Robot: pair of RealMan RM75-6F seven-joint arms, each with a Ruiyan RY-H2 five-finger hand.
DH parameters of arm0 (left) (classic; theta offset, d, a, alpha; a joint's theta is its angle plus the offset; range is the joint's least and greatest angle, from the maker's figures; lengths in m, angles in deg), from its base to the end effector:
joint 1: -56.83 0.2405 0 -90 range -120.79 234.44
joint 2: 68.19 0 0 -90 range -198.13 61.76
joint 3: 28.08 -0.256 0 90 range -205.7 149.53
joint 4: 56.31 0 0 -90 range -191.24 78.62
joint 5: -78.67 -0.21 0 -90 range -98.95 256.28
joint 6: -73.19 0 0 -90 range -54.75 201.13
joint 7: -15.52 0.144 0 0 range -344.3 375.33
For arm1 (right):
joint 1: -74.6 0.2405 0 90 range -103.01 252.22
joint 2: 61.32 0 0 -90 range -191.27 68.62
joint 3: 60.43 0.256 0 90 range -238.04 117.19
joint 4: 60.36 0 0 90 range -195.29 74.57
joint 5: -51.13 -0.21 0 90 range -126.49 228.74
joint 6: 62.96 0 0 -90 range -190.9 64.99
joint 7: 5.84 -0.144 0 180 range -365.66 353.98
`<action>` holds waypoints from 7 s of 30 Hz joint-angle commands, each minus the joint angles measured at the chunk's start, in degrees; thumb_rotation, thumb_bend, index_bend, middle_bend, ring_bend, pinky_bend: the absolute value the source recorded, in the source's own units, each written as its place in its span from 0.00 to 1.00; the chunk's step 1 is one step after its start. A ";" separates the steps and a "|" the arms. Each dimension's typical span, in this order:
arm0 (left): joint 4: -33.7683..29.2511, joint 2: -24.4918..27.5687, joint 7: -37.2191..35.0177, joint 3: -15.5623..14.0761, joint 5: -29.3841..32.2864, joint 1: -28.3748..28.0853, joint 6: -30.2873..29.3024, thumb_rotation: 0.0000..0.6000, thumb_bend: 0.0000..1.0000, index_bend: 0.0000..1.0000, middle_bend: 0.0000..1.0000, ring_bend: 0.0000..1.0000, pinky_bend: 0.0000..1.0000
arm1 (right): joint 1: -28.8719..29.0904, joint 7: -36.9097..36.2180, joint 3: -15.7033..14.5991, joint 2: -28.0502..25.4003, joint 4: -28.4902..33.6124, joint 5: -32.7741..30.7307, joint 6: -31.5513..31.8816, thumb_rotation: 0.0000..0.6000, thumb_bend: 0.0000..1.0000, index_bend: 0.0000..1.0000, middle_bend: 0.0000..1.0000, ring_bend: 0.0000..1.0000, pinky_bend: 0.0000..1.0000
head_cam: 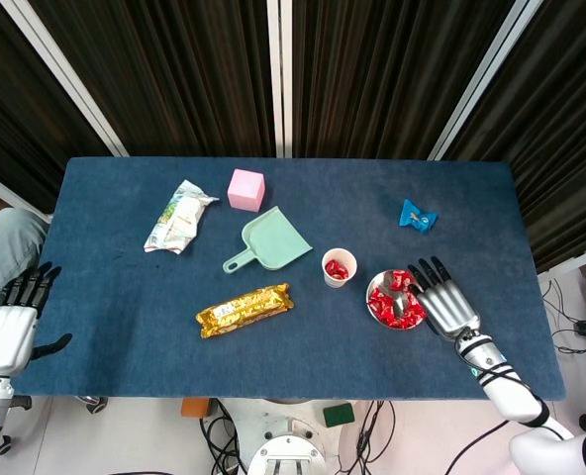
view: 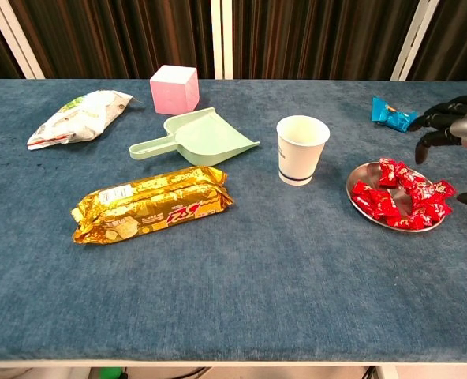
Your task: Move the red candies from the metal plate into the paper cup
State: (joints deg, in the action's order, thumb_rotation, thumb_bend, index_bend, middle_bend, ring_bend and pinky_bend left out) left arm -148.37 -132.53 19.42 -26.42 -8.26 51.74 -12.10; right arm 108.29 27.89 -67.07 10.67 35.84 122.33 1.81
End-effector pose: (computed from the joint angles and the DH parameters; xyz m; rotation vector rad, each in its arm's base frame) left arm -0.3102 0.1779 0.1550 -1.4329 -0.8525 -0.8560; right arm -0.2358 -0.2663 0.0508 1.9843 -0.6148 0.5242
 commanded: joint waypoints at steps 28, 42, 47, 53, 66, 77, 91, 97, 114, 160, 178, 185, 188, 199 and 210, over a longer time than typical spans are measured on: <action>0.10 0.01 -0.09 0.01 0.21 -0.02 0.04 1.00 0.10 0.07 0.05 0.01 0.14 | -2.64 -0.20 2.92 6.28 -8.29 1.26 -4.45 1.00 0.35 0.57 0.07 0.00 0.00; 0.14 0.09 -0.32 -0.04 0.05 0.11 -0.24 1.00 0.09 0.07 0.05 0.01 0.14 | -3.09 -3.86 5.90 1.91 -2.58 7.70 0.28 1.00 0.39 0.66 0.09 0.00 0.00; 0.17 0.10 -0.37 -0.06 -0.04 0.14 -0.32 1.00 0.10 0.07 0.05 0.01 0.14 | -1.04 -3.75 9.85 0.78 0.10 9.01 1.19 1.00 0.38 0.67 0.09 0.00 0.00; 0.02 0.06 -0.09 -0.16 -0.38 0.17 -0.52 1.00 0.10 0.07 0.05 0.01 0.14 | 3.95 -1.42 14.54 4.43 -1.29 6.73 -2.78 1.00 0.38 0.67 0.09 0.00 0.00; 0.23 0.03 -0.31 0.01 0.15 -0.05 0.08 1.00 0.09 0.07 0.05 0.01 0.14 | 11.61 4.76 18.63 14.86 -9.82 -0.48 -8.40 1.00 0.36 0.58 0.07 0.00 0.00; 0.33 0.15 -0.73 -0.05 0.01 0.08 -0.17 1.00 0.10 0.07 0.05 0.01 0.14 | 10.64 4.34 16.55 12.75 -7.03 -0.03 -6.59 1.00 0.33 0.32 0.06 0.00 0.00; 0.16 0.04 -0.31 -0.19 -0.36 0.07 -0.25 1.00 0.10 0.07 0.05 0.01 0.14 | -0.01 0.83 6.91 2.59 -4.58 1.11 -2.09 1.00 0.32 0.34 0.04 0.00 0.00; -0.06 -0.08 0.28 -0.20 -0.22 -0.02 -0.01 1.00 0.09 0.07 0.05 0.01 0.14 | -0.93 -1.34 5.74 4.22 -8.62 1.18 -4.07 1.00 0.32 0.34 0.04 0.00 0.00; 0.14 0.04 -0.24 -0.16 -0.22 0.09 -0.26 1.00 0.10 0.07 0.05 0.01 0.14 | -1.22 -1.46 5.96 8.80 -14.18 1.43 -6.62 1.00 0.32 0.36 0.04 0.00 0.00; 0.09 0.01 -0.15 -0.24 -0.33 0.03 -0.13 1.00 0.10 0.07 0.05 0.01 0.14 | 0.79 -2.08 13.26 4.97 -3.46 7.04 -1.29 1.00 0.38 0.64 0.08 0.00 0.00; 0.69 0.27 -1.43 0.05 0.10 0.21 -0.42 1.00 0.09 0.07 0.05 0.01 0.14 | 11.61 6.55 18.83 17.11 -10.41 -3.56 -8.91 1.00 0.38 0.62 0.08 0.00 0.00; 0.63 0.34 -1.53 -0.03 -0.17 0.37 -0.77 1.00 0.09 0.07 0.05 0.01 0.14 | 12.06 6.36 18.24 16.96 -9.88 -4.38 -8.69 1.00 0.35 0.38 0.06 0.00 0.00; 0.56 0.33 -1.39 -0.09 -0.30 0.37 -0.78 1.00 0.10 0.07 0.05 0.01 0.14 | 11.58 5.76 17.61 15.99 -8.77 -3.67 -7.72 1.00 0.35 0.29 0.06 0.00 0.00; 0.45 0.40 -1.43 -0.04 -0.25 0.45 -0.88 1.00 0.09 0.07 0.05 0.01 0.14 | 1.55 -1.42 7.19 5.75 -2.61 8.95 2.29 1.00 0.35 0.28 0.06 0.00 0.00; -0.06 0.18 -0.43 -0.17 -0.54 0.47 -0.97 1.00 0.09 0.07 0.05 0.01 0.14 | -2.47 -7.16 2.28 7.48 -11.59 11.40 -0.31 1.00 0.35 0.29 0.05 0.00 0.00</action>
State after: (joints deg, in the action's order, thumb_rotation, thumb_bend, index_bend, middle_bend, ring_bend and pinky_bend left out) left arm -148.42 -132.34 18.98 -26.58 -8.80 52.21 -13.07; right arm 106.34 21.50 -64.41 17.24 25.36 133.06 1.85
